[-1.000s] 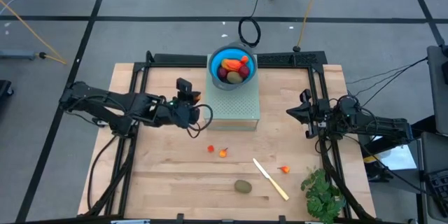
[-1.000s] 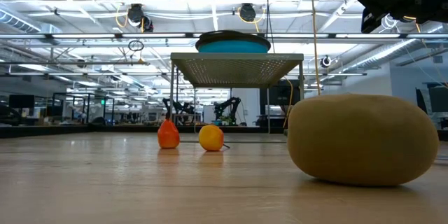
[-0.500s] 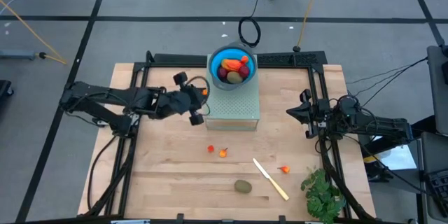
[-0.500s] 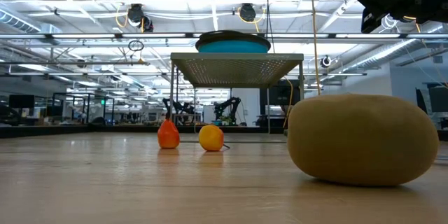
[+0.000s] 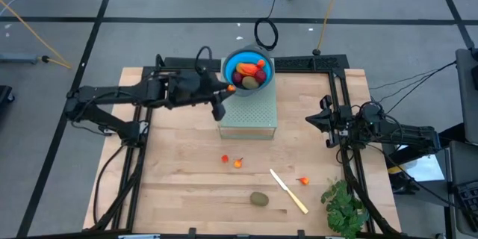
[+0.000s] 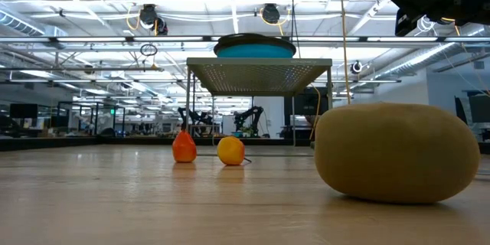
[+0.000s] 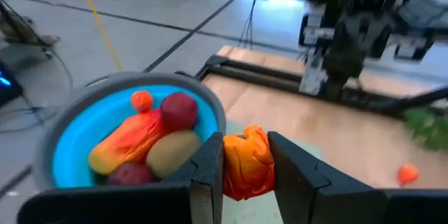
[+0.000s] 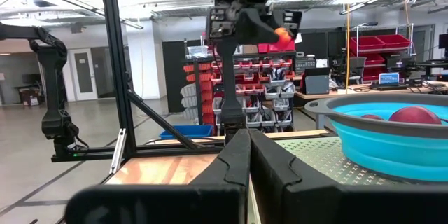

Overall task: Pick & Place Fruit
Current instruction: Put the peach into the blue strainer bowl on the shelf

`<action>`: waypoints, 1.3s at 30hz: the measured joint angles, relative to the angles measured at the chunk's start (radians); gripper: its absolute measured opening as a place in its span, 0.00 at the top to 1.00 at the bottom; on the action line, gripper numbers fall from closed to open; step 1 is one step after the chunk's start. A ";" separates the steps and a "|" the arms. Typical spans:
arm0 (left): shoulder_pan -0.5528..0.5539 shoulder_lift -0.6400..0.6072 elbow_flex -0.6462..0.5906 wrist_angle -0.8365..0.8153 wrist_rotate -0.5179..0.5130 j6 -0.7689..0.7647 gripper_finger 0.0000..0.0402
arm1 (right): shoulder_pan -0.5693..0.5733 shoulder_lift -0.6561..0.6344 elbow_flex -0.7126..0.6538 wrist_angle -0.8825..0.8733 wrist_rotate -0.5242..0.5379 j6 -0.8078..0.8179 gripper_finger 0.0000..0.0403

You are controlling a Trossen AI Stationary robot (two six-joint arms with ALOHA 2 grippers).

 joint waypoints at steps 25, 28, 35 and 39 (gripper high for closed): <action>0.312 0.045 0.000 0.076 0.266 -0.181 0.78 | 0.000 0.000 0.000 0.000 0.001 0.000 1.00; 0.317 0.075 0.000 0.120 0.306 -0.156 0.78 | 0.000 0.000 0.000 -0.001 0.002 0.000 1.00; 0.323 0.160 0.091 0.066 0.310 -0.045 0.78 | 0.000 0.000 0.000 0.000 0.004 0.000 1.00; 0.323 0.233 0.195 -0.018 0.307 0.026 0.78 | 0.000 0.000 0.000 0.000 0.004 0.000 1.00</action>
